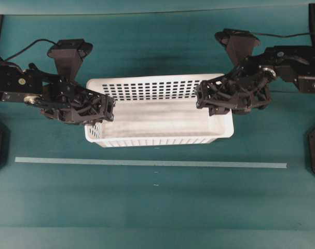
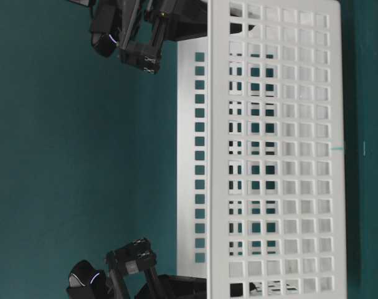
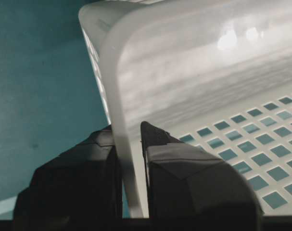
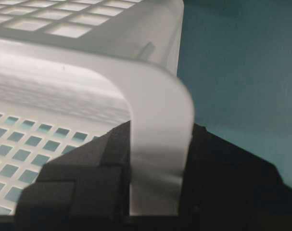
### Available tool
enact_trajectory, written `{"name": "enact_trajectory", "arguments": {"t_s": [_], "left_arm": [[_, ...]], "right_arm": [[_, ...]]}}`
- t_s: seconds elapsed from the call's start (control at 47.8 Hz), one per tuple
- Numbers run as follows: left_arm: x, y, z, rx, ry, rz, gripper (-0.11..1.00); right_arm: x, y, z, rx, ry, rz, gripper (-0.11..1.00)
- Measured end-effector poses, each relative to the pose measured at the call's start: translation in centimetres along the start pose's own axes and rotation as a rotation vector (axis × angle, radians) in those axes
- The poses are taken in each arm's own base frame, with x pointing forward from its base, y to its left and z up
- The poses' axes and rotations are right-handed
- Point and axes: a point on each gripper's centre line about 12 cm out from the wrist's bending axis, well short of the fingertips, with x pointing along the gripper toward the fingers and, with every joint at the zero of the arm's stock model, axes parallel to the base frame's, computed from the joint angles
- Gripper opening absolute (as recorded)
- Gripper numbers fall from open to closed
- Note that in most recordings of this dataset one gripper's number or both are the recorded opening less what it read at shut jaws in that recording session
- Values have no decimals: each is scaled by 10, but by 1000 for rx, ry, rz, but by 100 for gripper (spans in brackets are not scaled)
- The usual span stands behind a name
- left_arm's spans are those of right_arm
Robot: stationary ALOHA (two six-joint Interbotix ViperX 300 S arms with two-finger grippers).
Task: Lift the white basket with both hands.
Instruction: 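Lift the basket with both grippers and pull it toward the front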
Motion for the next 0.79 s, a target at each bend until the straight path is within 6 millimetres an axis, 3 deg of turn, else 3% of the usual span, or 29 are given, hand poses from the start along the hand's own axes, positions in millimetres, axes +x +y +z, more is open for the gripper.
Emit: {"name": "enact_trajectory", "arguments": {"t_s": [0.293, 0.795], "left_arm": [[-10, -5, -6, 16, 0, -33, 5], [-10, -11, -37, 31, 49, -41, 5]], "right_arm": [[4, 0, -27, 15, 28, -11, 20], [8, 4, -61, 1, 59, -22, 20]]}}
